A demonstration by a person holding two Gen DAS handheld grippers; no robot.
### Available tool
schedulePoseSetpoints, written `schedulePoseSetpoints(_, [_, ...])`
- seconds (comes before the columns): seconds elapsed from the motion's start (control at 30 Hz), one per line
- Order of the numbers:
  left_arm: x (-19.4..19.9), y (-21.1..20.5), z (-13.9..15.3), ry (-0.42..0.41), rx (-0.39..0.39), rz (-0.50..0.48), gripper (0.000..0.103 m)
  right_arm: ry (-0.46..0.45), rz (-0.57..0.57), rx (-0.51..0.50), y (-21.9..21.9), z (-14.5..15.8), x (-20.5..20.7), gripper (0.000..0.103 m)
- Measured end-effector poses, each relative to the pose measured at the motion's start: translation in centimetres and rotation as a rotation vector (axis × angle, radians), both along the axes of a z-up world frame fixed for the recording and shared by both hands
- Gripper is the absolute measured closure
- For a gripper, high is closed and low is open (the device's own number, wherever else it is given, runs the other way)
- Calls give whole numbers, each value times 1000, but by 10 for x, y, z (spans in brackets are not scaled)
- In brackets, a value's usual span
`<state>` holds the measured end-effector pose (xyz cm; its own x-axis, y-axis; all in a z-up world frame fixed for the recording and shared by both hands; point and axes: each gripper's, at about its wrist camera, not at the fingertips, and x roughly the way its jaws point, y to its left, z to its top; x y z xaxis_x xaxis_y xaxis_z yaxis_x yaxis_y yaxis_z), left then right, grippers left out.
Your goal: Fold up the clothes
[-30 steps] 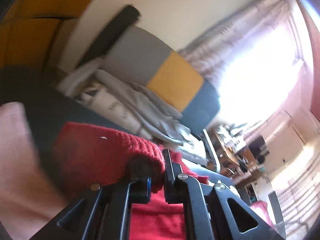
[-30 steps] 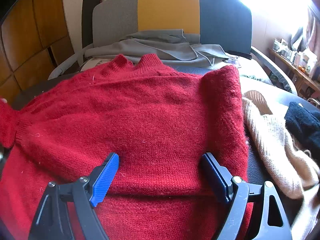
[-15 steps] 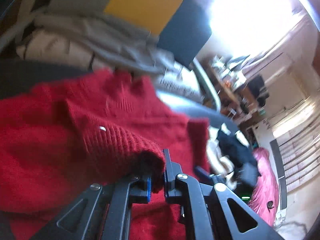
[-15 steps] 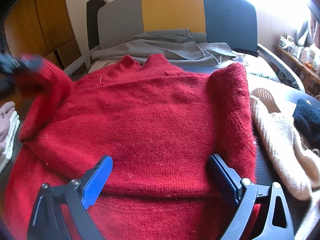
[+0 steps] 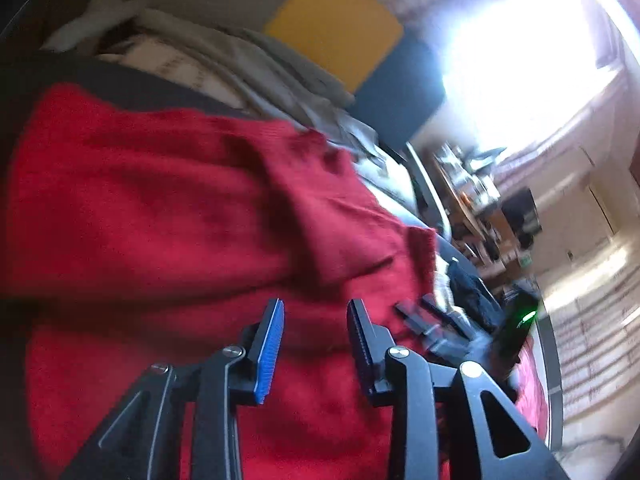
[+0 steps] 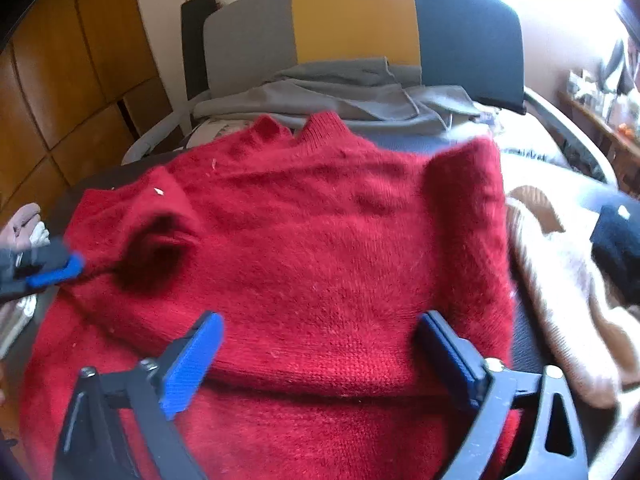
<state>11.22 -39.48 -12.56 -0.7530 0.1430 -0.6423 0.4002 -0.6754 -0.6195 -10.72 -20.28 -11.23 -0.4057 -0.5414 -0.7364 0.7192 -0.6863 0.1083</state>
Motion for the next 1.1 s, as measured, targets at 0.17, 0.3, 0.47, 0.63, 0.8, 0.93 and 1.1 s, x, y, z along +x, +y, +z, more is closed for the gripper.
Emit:
schedulePoseSetpoints(0.17, [42, -10, -26, -34, -55, 66, 70, 172, 139, 64, -39, 26, 33, 19])
schedulePoseSetpoints(0.3, [57, -10, -38, 1, -75, 57, 70, 336, 248, 182, -76, 25, 49, 18])
schedulePoseSetpoints(0.47, [60, -11, -45, 39, -56, 55, 70, 355, 369, 290, -113, 12, 42, 18])
schedulePoseSetpoints(0.63, [66, -17, -51, 77, -3, 68, 73, 200, 368, 264, -125, 20, 21, 84])
schedulePoseSetpoints(0.8, [69, -16, -52, 83, -2, 69, 73, -2, 343, 206, -131, 33, -2, 88])
schedulePoseSetpoints(0.93, [71, -17, -49, 78, 22, 62, 71, -177, 258, -75, -102, 81, -25, 93])
schedulePoseSetpoints(1.1, [78, -24, -45, 128, 152, 66, 68, -280, 95, -341, -39, 113, -51, 93])
